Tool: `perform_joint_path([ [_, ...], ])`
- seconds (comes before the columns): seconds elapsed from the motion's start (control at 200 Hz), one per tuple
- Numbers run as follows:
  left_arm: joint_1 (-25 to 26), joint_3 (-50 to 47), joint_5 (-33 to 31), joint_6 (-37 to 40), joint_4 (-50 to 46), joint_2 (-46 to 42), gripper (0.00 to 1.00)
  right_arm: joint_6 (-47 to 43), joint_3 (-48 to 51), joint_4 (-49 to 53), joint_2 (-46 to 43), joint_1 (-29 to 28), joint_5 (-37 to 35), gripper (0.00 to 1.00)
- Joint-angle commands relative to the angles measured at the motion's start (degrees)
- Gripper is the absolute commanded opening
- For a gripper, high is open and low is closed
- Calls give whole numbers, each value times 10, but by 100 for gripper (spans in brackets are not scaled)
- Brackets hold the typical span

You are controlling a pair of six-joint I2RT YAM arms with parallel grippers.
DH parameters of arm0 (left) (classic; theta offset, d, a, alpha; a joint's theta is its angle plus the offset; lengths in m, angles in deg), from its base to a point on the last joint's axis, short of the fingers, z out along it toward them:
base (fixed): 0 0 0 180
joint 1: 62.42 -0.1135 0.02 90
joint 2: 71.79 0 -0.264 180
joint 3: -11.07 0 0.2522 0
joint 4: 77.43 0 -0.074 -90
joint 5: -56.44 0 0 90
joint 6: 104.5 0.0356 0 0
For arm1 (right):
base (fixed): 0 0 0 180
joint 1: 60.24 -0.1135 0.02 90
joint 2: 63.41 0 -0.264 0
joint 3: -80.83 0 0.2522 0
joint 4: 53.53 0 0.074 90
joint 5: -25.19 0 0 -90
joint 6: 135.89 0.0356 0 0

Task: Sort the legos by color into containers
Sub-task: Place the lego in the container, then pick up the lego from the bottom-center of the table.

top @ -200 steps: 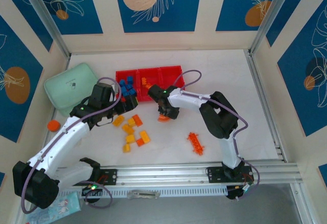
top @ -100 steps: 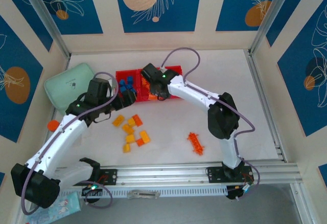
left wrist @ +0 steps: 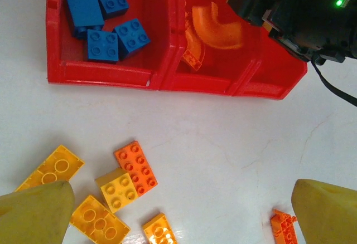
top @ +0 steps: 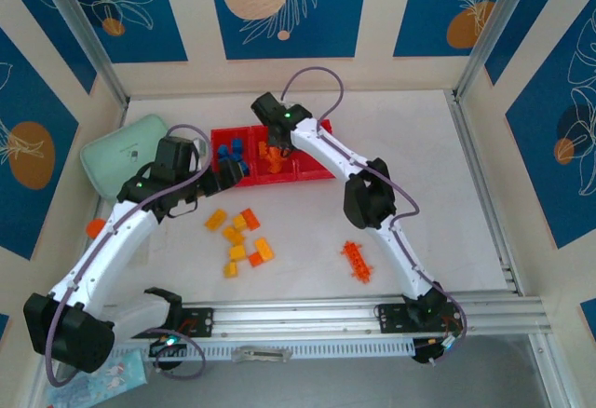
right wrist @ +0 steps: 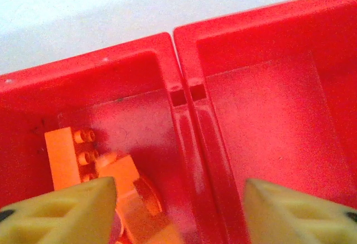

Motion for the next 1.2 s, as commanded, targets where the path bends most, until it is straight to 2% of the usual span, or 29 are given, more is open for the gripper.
perform_joint_path([
  [0.0,-7,16,13,8,-4,2,99,-42,-10,19,-33,-9,-9,67],
  [0.14,-6,1,35,-5,18,-1,99,-60,118,-30,-133,-18,3,72],
  [0.27,0,-20,56,-13,35,-10,99,-57,270,-82,-243,-13,54,77],
  [0.43,19,-42,54,-18,43,-25,99,-48,404,-82,-345,-6,96,84],
  [0.55,44,-59,48,-31,51,-32,99,-45,493,-77,-413,2,129,88],
  [0.72,103,-84,15,-59,70,-38,99,-32,627,-62,-513,1,136,91],
  [0.995,174,-130,-20,-111,108,-36,99,-5,794,-43,-623,0,213,97],
  [1.195,213,-146,-49,-136,123,-34,99,10,880,-56,-661,-3,268,99],
])
